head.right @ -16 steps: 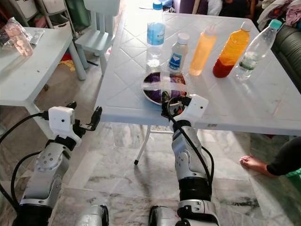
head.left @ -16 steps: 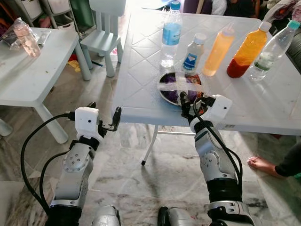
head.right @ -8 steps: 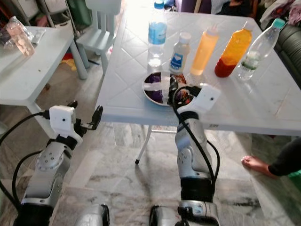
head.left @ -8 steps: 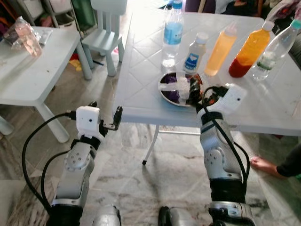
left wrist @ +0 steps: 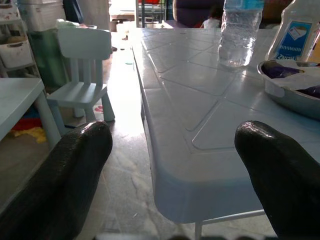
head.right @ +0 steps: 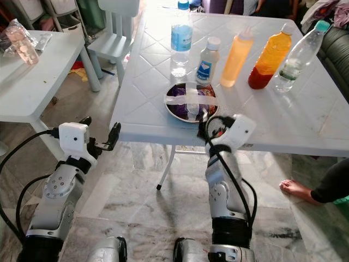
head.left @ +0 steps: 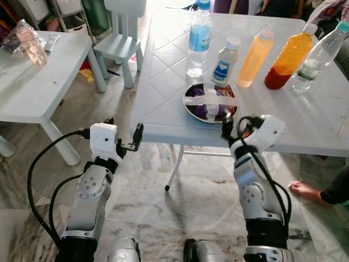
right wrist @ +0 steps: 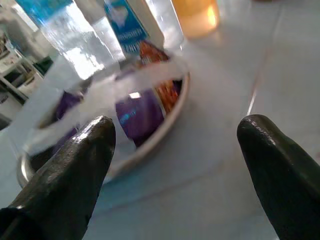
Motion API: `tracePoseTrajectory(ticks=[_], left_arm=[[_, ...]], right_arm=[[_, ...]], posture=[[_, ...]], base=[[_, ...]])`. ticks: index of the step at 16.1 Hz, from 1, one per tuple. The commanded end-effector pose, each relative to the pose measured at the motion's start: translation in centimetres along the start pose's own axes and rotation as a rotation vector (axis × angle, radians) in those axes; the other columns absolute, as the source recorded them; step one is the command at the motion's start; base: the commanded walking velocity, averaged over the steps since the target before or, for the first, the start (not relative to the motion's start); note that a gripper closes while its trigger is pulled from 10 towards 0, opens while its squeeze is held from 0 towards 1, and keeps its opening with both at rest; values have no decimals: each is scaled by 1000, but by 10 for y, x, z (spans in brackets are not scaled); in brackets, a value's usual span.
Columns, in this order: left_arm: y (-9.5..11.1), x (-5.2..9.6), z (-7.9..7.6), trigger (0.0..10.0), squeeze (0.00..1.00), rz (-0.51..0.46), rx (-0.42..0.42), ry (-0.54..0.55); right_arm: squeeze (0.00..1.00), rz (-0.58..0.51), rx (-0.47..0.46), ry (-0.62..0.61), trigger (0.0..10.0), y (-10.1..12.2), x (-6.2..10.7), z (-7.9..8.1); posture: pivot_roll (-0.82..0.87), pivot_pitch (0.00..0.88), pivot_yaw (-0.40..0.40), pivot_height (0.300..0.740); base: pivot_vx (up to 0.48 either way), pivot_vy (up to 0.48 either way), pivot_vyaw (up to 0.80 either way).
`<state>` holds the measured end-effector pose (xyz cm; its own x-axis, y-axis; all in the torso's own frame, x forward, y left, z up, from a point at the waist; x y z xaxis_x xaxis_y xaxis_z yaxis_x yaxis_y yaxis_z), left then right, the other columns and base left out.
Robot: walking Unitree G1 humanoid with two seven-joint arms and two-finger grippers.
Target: Restocking fridge
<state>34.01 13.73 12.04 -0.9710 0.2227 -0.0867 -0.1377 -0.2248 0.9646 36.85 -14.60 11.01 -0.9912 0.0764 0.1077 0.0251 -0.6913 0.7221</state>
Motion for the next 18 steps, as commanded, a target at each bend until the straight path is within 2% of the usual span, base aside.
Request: tracePoseTrajectory(ticks=[1,5,7,11,12,13,16,18], left_arm=[[0,-1,-2,10000,0,3,-3,-7],[0,-2,-4,10000,0,2,-1,-6],[-1,-1,-4,10000,0,3,-3,-5],[0,-2,-5,10000,0,0,-4,-8],[0,-2,-5,10000,0,0,-4,-10],[0,-2,-5,10000,0,-1,-5,-14],[1,-3,-6,10000,0,-2,-6,-18],[1,-3,-7,10000,0,-3,-6,-20]], right_arm=[[0,38,-47,0,10000,-10,-2,4],[0,70,-47,23,10000,-14,-9,11],[0,79,-75,67,10000,-10,-20,23],[0,146,-95,64,10000,-19,-23,24],[0,172,-103,69,3059,-24,-22,25],[0,211,-87,54,0,-31,-22,22],[0,236,-80,-70,0,-32,-26,-7],[0,229,-94,-103,0,-26,-28,-17]], posture=[[109,101,-24,740],[114,100,-26,740],[119,97,-28,740],[119,97,-27,740],[119,97,-25,740],[119,97,-24,740],[122,96,-22,740],[121,97,-20,740]], base=[[0,0,0],[0,0,0],[0,0,0],[0,0,0],[0,0,0],[0,0,0],[0,0,0],[0,0,0]])
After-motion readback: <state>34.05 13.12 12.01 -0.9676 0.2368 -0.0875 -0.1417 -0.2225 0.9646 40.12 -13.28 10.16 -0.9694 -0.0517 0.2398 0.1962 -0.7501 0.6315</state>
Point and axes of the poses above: a point about 5 cm out from each wrist's last joint towards the gripper, its own x axis pointing back from the gripper into the wrist, its own y axis along the axis of the wrist's last joint, z = x × y, the point moved 6 cm from there along -x, pointing out of the wrist towards the gripper, and after that the axes turned 13 degrees about -x, right-handed, at the moved point
